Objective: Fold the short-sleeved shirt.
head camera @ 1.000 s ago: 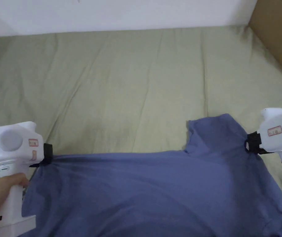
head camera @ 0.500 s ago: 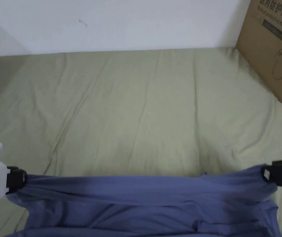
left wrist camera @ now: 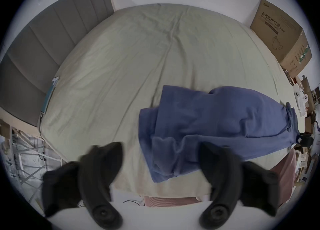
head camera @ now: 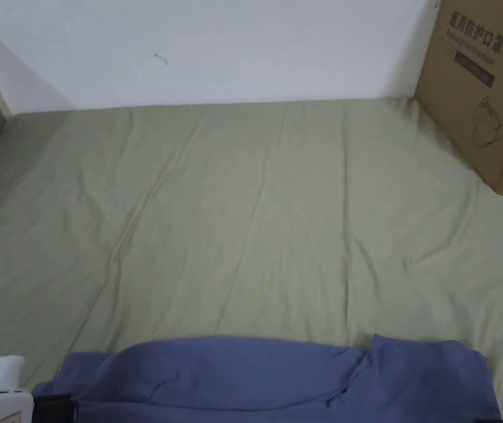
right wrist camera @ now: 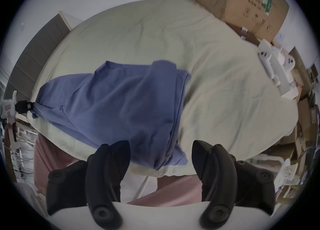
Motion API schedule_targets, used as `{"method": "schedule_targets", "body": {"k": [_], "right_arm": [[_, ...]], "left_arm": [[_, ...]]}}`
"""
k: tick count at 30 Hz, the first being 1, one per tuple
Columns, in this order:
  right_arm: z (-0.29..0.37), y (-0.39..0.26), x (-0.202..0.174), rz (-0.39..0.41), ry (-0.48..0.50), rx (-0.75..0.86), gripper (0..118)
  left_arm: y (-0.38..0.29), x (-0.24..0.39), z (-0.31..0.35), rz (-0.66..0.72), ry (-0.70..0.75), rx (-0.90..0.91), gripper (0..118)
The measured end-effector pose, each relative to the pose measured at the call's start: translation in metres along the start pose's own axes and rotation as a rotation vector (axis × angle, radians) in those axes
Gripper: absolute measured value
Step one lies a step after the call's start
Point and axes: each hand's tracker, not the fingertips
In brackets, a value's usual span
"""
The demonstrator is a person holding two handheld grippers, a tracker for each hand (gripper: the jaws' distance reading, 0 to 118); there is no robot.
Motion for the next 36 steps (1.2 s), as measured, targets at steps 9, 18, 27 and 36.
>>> {"method": "schedule_targets", "body": {"k": [9, 18, 27, 36], "right_arm": [[0.030, 0.029, -0.055, -0.033, 0.098, 0.226, 0], [-0.009, 0.038, -0.145, 0.141, 0.251, 0.142, 0], [-0.027, 0.043, -0.173, 0.204, 0.277, 0.083, 0], [-0.038, 0.038, -0.178, 0.202, 0.258, 0.033, 0]], "left_arm": [[0.001, -0.013, 0.026, 0.216, -0.214, 0.081, 3], [-0.028, -0.060, 0.012, 0.415, -0.366, 0.089, 33], [-0.053, -0.080, -0.051, 0.714, -0.572, 0.000, 116], [-0.047, -0.076, -0.065, 0.791, -0.613, 0.012, 10]]}}
